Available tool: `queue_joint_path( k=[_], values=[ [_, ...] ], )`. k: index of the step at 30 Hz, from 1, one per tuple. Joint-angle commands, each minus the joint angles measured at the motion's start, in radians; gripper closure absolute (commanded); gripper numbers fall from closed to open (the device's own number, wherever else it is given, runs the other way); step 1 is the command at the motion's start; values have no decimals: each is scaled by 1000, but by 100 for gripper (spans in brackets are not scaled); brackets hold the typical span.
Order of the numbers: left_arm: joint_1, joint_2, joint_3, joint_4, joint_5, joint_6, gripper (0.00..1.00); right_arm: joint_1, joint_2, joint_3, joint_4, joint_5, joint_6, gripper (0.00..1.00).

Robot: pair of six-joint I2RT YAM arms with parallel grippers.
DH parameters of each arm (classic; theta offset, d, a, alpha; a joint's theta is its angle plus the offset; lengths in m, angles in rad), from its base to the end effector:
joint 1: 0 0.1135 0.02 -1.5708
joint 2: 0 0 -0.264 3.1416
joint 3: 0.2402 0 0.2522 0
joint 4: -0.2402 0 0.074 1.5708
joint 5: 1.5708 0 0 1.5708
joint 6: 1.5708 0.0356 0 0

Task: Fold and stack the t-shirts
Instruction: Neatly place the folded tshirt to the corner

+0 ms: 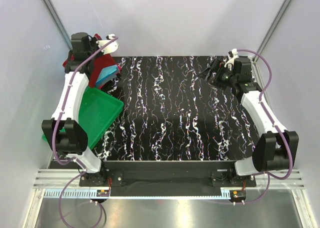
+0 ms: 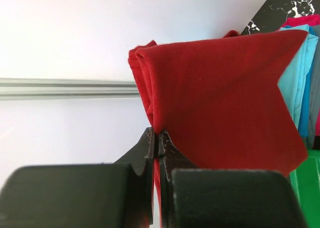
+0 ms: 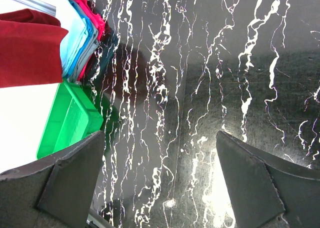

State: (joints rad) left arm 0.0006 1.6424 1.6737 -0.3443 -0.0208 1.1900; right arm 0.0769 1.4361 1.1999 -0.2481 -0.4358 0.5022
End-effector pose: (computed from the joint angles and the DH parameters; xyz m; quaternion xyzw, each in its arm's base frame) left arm 0.3861 0.0010 0.4107 0.4480 0.6732 0.3368 0.4823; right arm 0.3287 0.0404 0.3266 0.0672 0.8405 0.3215 0.4309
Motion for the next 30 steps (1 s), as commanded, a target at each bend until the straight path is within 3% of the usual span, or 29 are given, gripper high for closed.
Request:
queue_joint_path(
  k=[1,5,9,14,18,23,30],
  values=[
    [28,-105,-22,128,68,62,100,6,-31,13,43,-12,-8,0],
    [71,-105,-91,198,140,101,100,6,-43,4,43,-18,-5,0],
    [39,-67,-129,263,50,183,100,4,-51,-3,46,-27,1,0],
    [22,-44,-282,564,-77,296,100,6,-52,-10,46,-14,-1,0],
    [22,3,-374,827,-96,356,100,6,-45,-10,47,-9,-4,0],
    [32,140,-361,1092,-100,286,100,6,-36,-16,47,-6,-11,0],
    [81,264,-266,1165,-36,241,100,4,1,-5,49,0,-17,0]
  ],
)
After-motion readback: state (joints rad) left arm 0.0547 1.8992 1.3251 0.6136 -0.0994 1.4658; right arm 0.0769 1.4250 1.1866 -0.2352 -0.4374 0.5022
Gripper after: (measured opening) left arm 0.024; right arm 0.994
